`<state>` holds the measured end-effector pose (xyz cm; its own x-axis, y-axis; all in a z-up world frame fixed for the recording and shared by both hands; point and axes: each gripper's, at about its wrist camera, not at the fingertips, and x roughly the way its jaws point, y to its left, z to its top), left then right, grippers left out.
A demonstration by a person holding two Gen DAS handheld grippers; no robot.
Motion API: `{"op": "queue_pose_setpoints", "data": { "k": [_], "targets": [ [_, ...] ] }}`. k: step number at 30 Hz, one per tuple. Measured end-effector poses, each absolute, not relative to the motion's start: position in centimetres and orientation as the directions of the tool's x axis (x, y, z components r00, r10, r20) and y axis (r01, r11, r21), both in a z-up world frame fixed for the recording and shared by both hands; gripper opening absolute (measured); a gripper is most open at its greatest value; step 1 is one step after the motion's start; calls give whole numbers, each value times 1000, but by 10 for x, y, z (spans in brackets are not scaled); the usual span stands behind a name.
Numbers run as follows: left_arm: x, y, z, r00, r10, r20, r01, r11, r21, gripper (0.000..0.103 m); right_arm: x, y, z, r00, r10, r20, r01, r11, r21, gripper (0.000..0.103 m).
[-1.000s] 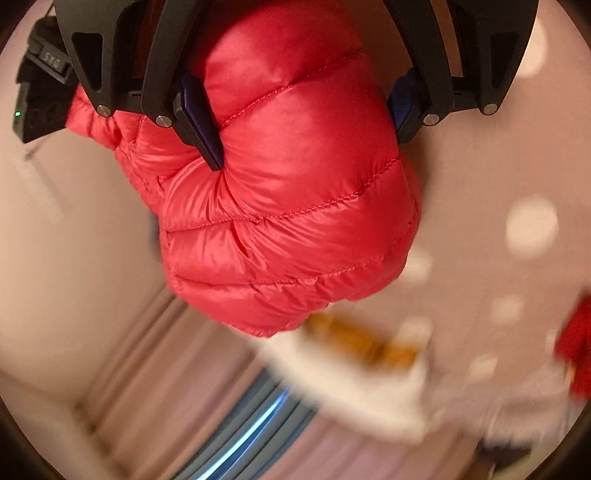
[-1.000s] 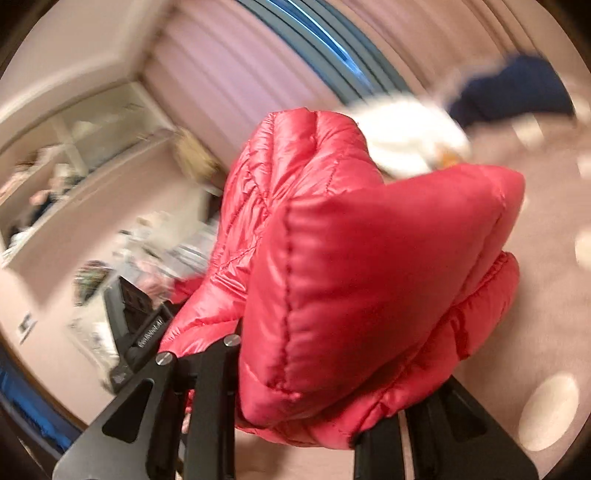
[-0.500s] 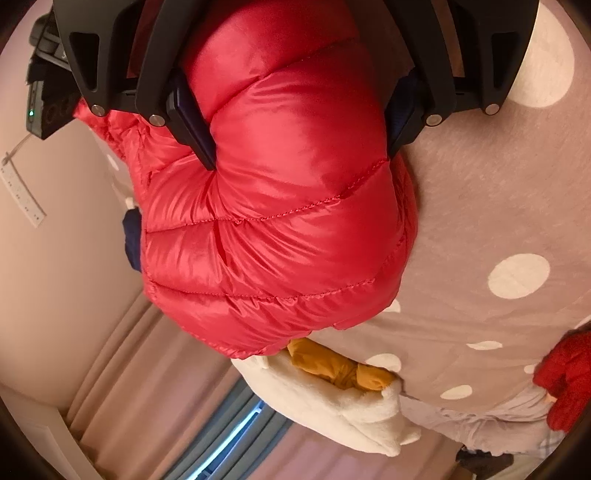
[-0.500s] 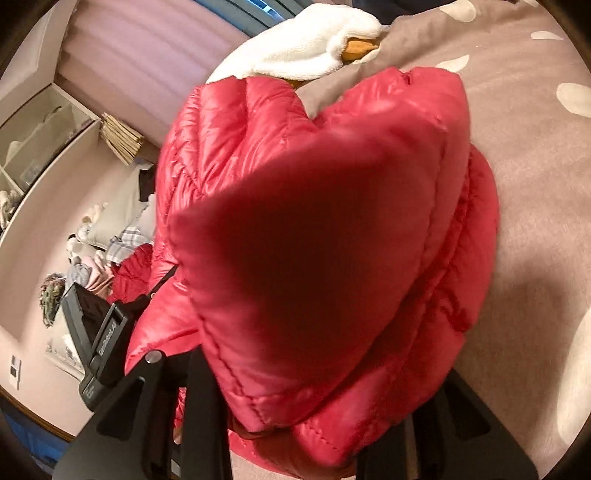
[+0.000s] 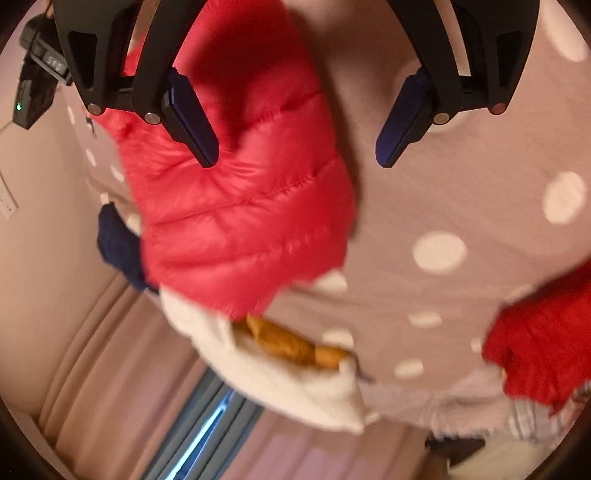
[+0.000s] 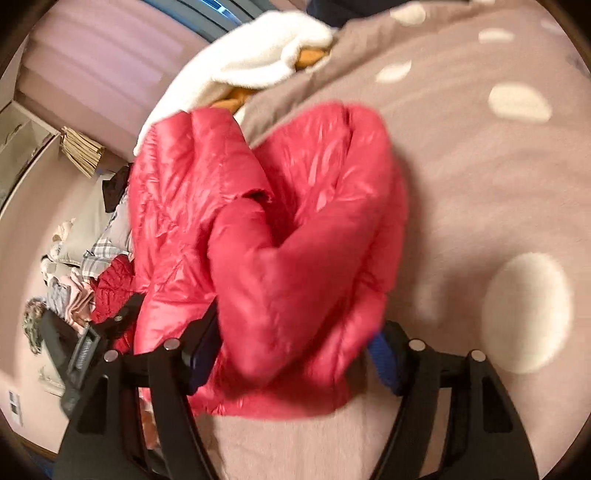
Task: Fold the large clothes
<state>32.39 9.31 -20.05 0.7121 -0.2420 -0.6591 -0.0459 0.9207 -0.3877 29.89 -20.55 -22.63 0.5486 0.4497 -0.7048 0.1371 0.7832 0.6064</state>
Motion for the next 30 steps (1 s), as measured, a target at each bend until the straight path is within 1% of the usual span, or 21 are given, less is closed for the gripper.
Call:
{"op": "queue_pose_setpoints", "data": {
  "k": [2, 4, 10, 11, 12, 15, 17, 19, 23, 25, 26, 27, 28, 29, 30],
  "targets": [
    [308, 99, -179, 731, -227, -643, -53, 921, -385, 83, 289, -205, -207, 560, 403, -724, 126, 822, 555, 72],
    [292, 100, -159, 743, -207, -637, -56, 928, -367, 82, 277, -205, -181, 585, 347, -733, 106, 863, 493, 72],
    [252, 83, -100, 805, -116, -582, -54, 962, -267, 74, 262, -216, -120, 664, 313, -679, 13, 903, 429, 72],
    [242, 79, -90, 816, -106, -569, -51, 966, -253, 70, 265, -213, -109, 678, 302, -670, 0, 912, 411, 72],
    [233, 76, -82, 823, -100, -559, -47, 969, -243, 68, 261, -213, -98, 693, 289, -661, -11, 920, 391, 72],
    [203, 64, -53, 860, -51, -507, -47, 983, -178, 68, 234, -212, -65, 736, 275, -619, -57, 936, 348, 72],
    [190, 57, -42, 877, -33, -479, -47, 987, -154, 68, 213, -214, -53, 763, 275, -586, -82, 939, 333, 72],
    [172, 54, -30, 892, -40, -451, -37, 986, -161, 68, 198, -216, -42, 779, 271, -566, -92, 941, 325, 75],
    [151, 51, -12, 896, -58, -440, -20, 985, -170, 68, 164, -219, -21, 812, 250, -528, -105, 951, 290, 83],
    [146, 48, -7, 894, -59, -444, -20, 985, -171, 72, 149, -221, -12, 826, 237, -511, -112, 958, 264, 88],
    [144, 47, -6, 893, -61, -446, -20, 984, -175, 81, 143, -220, -10, 829, 231, -509, -110, 960, 257, 93],
    [141, 47, -4, 892, -62, -449, -22, 983, -180, 92, 137, -220, -8, 832, 220, -509, -105, 964, 245, 100],
    [140, 47, -5, 890, -68, -451, -21, 982, -189, 97, 134, -220, -7, 833, 211, -511, -98, 966, 238, 103],
    [138, 47, -5, 891, -84, -446, -14, 978, -210, 101, 128, -221, -4, 838, 196, -509, -87, 969, 230, 103],
    [136, 46, -5, 891, -92, -444, -10, 975, -222, 102, 124, -222, -3, 842, 188, -505, -81, 971, 226, 103]
  ]
}}
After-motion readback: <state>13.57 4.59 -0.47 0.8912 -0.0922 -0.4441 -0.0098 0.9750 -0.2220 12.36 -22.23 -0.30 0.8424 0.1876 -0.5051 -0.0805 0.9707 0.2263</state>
